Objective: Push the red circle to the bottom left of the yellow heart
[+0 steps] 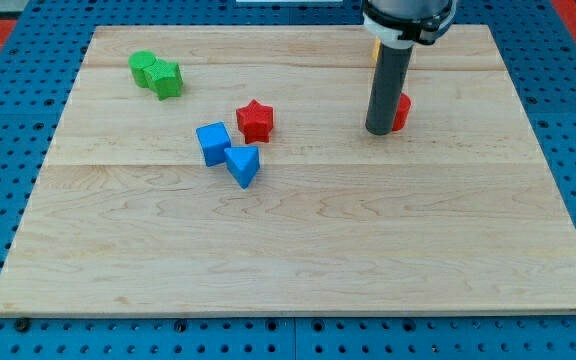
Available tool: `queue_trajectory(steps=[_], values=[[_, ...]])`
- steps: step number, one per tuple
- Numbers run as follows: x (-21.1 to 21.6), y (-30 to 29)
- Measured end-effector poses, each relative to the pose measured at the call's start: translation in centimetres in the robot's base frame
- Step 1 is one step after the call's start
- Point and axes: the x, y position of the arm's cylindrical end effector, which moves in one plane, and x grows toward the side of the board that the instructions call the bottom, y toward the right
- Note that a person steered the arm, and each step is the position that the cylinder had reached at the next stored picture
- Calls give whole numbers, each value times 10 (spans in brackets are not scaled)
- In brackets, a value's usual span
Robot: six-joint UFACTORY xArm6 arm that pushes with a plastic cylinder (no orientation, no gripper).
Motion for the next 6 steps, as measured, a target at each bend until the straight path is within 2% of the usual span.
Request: queue_trajectory(steps=[1, 2, 4, 6], values=[[-13, 8], [14, 50], [-33, 28], [-14, 2]])
